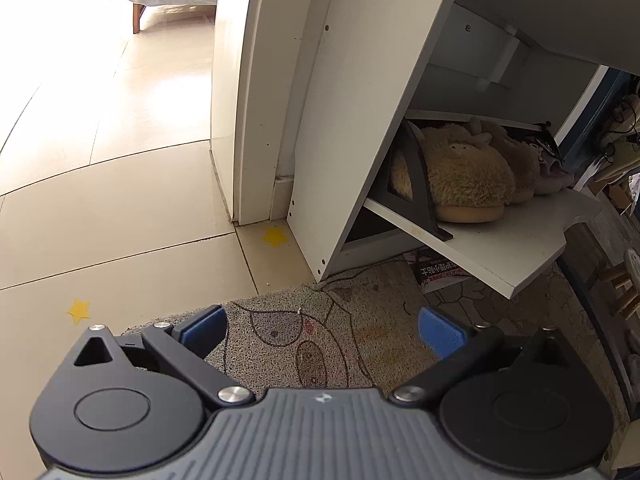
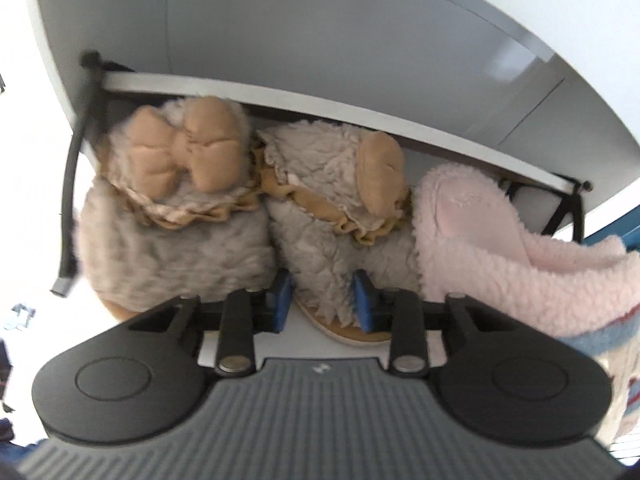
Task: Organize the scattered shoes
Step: 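Open the right tool to release the slippers on the shelf, then push the striped slippers deeper onto the shelf with the right tool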
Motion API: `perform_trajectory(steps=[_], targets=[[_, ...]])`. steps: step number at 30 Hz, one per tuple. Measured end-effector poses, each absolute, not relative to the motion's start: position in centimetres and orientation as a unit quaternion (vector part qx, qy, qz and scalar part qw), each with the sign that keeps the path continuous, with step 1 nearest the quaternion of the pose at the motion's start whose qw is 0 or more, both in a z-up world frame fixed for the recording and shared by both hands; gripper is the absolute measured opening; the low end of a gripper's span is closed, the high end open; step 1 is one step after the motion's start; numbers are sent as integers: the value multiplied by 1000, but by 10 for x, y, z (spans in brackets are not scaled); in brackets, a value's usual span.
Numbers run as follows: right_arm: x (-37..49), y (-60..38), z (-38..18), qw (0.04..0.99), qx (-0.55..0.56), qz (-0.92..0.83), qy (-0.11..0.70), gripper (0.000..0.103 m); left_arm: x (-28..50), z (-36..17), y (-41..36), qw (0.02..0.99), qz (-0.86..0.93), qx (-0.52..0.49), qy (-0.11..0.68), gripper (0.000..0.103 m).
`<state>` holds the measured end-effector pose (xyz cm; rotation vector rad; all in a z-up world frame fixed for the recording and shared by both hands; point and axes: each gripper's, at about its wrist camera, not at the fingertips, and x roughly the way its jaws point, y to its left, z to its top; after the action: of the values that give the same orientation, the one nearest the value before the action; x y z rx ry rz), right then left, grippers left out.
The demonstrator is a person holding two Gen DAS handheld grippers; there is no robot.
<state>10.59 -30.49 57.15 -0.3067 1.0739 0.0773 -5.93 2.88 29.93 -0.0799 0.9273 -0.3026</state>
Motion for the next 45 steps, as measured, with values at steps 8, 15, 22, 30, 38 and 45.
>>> perform_trajectory(steps=[8, 15, 22, 30, 38, 45], targets=[[93, -334, 590, 876, -29, 37, 480, 20, -63, 302, 21, 884, -155, -26, 441, 102], [39, -357, 632, 917, -65, -2, 393, 42, -59, 296, 23, 880, -151, -33, 449, 102], [14, -398, 659, 917, -76, -71, 386, 68, -63, 298, 18, 881, -160, -31, 445, 102], [25, -422, 644, 908, -98, -88, 398, 98, -60, 296, 15, 879, -156, -32, 450, 102], [81, -449, 629, 893, 5, -98, 440, 58, -62, 295, 13, 878, -154, -27, 452, 102], [101, -447, 639, 874, 8, -93, 477, 56, -62, 293, 10, 876, -157, -24, 455, 102]])
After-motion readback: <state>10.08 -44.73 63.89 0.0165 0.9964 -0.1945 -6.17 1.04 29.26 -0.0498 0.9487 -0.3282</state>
